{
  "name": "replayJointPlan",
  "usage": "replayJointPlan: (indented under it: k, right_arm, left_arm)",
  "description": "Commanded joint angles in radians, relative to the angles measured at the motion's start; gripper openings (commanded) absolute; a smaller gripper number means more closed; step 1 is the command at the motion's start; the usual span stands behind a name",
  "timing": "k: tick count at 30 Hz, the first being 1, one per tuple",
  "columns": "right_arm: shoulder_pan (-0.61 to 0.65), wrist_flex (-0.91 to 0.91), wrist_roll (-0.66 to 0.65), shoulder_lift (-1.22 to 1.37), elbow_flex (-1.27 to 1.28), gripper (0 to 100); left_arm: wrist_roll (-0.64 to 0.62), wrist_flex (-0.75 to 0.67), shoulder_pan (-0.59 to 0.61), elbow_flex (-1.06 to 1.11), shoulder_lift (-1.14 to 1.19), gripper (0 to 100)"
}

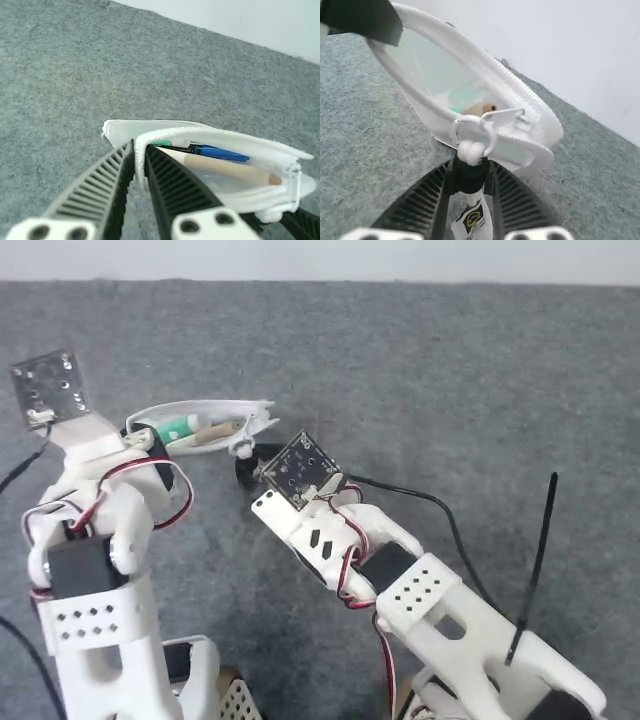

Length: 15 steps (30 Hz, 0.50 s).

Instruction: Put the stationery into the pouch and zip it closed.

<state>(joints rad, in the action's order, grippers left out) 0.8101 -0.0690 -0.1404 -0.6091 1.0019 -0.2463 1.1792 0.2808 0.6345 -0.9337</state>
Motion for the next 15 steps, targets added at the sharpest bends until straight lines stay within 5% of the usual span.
replayJointPlan:
  k: [1, 15]
  right_arm:
    - [0.01, 0.019, -0.014, -0.054, -0.003, 15.1]
    - [0.012, 0.085, 0.055, -0.041, 0.005, 13.5]
  left_arm:
    - [0.009, -0.038, 0.003, -0.01, -0.031, 1]
    - [0.009, -0.038, 0.003, -0.01, -0.031, 1]
